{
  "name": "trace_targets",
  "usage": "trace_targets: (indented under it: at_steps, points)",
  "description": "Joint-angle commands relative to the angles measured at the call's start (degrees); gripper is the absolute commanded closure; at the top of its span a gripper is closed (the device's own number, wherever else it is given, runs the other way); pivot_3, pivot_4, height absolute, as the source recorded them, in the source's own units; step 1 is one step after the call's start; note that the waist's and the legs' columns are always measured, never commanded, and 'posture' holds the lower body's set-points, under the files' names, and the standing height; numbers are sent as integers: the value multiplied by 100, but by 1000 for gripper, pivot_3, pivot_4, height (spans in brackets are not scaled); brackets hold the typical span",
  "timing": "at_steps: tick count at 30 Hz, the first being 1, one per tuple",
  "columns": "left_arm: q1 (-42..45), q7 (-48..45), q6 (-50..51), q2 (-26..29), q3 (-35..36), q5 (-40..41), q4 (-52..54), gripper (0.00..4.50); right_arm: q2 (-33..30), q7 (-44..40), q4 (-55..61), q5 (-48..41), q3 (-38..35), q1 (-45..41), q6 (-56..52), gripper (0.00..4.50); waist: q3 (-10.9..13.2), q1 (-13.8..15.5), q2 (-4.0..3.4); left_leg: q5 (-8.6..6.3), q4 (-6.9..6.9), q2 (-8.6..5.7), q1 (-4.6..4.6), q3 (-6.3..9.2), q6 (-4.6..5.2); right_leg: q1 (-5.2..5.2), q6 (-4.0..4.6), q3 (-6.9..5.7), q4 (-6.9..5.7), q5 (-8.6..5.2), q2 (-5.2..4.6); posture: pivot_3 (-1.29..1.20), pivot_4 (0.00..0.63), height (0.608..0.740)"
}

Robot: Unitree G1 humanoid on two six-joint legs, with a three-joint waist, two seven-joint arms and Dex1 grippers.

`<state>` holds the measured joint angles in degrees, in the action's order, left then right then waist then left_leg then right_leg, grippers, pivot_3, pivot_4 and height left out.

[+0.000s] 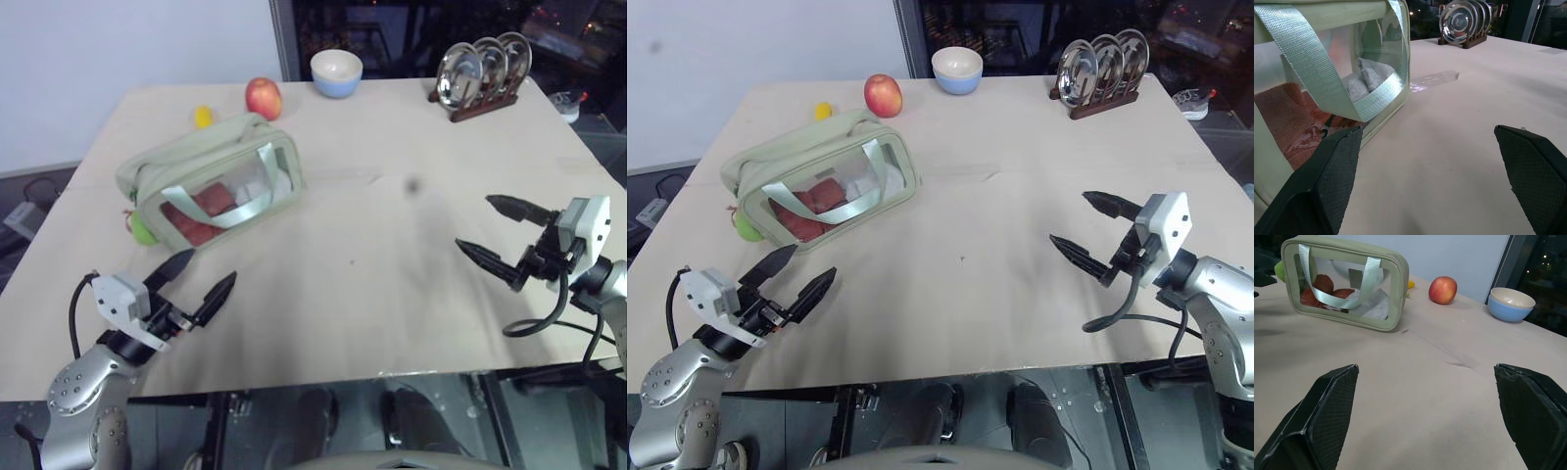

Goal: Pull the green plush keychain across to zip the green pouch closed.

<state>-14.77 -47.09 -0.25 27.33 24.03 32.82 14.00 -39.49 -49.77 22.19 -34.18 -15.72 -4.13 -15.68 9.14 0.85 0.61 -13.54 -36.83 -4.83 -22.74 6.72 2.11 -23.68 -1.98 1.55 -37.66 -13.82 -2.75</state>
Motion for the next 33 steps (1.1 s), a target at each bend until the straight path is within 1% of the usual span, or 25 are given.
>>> trace_targets:
  at_steps: [1,9,14,17,20,23,27,29,33]
  points:
    - [-37,15,-15,85,97,58,245,23,-47,-3,158,-31,-167,-2,102,0,0,0,0,0,0,0,0,0,0,0,0,0,0,0,0,0,150,740]
    - [-108,94,158,64,70,138,425,23,-18,95,266,88,45,-154,80,0,0,-3,0,0,0,0,0,0,0,0,0,0,0,0,0,0,150,740]
    - [-148,221,239,17,63,149,535,23,-13,115,275,293,405,-449,38,0,0,-4,0,0,0,0,0,0,0,0,0,0,0,0,0,0,150,740]
    - [-162,306,280,-23,66,156,567,23,14,113,244,531,780,-771,77,0,0,-7,0,0,0,0,0,0,0,0,0,0,0,0,0,0,150,740]
    - [-126,577,318,-174,43,118,572,23,171,187,41,1056,1419,-1399,159,0,0,-32,0,0,0,0,2,-3,0,-1,0,2,-1,0,1,0,150,740]
    - [-98,1164,467,-290,89,-190,577,23,364,235,-176,1315,1684,-1743,299,0,-1,-5,2,0,-1,2,5,-3,-1,-1,0,-4,-4,0,0,0,150,740]
    - [56,2013,96,-482,546,-650,569,23,631,191,-400,1446,1873,-1927,489,0,0,19,7,0,-1,-1,-2,2,-1,-1,0,-10,2,2,-4,0,150,740]
    - [114,2454,-171,-443,770,-1174,542,23,709,138,-497,1486,1908,-1924,585,0,0,16,7,0,-1,-2,-2,3,-2,-1,0,-10,2,2,-5,0,150,740]
    - [170,2923,-144,-313,958,-1693,637,23,792,39,-701,1560,1967,-1899,785,0,-1,-1,6,0,0,-2,0,1,-2,-2,0,-8,1,2,-4,0,150,740]
